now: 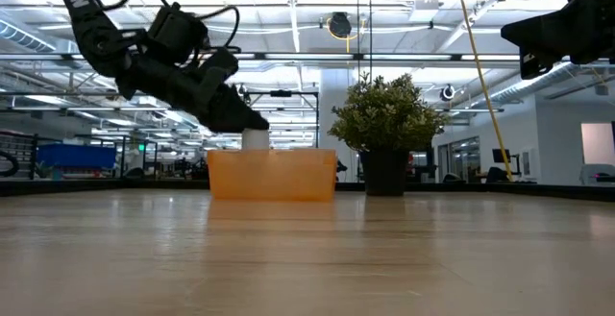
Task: Pick and place pill bottles into a basket
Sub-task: Put the white pill bottle into the orange bin
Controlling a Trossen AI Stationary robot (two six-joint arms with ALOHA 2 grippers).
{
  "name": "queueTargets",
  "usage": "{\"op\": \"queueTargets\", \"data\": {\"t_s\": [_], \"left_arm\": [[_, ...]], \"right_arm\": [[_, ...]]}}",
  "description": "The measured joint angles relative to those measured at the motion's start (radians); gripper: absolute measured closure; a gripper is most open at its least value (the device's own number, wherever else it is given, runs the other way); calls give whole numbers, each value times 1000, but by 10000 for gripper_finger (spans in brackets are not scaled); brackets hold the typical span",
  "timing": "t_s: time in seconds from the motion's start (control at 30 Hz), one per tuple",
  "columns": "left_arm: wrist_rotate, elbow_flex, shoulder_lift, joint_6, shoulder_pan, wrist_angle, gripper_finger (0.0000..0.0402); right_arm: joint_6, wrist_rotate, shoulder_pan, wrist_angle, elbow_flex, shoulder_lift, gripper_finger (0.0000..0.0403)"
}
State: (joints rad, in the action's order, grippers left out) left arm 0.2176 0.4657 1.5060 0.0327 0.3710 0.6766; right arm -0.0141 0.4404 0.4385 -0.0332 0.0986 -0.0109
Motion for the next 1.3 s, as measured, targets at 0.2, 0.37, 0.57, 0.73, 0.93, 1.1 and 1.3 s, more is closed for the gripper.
{"op": "queueTargets", "data": {"t_s": [0.2, 0.37, 0.57, 0.73, 0.93, 1.1, 1.3], "left_arm": [[25, 1, 123, -28, 0, 143, 213], [27, 19, 192, -24, 0, 182, 253], [7, 35, 208, -18, 0, 172, 297], [-6, 35, 210, -44, 0, 196, 311], [-2, 34, 172, -91, -17, 202, 300], [100, 34, 96, -137, -58, 137, 282], [227, 29, -50, -163, -188, -44, 230]], "right_arm": [[0, 0, 0, 0, 0, 0, 403], [0, 0, 0, 0, 0, 0, 403], [0, 0, 0, 0, 0, 0, 403], [0, 0, 0, 0, 0, 0, 403], [0, 0, 0, 0, 0, 0, 403], [0, 0, 0, 0, 0, 0, 403], [0, 0, 0, 0, 0, 0, 403]]}}
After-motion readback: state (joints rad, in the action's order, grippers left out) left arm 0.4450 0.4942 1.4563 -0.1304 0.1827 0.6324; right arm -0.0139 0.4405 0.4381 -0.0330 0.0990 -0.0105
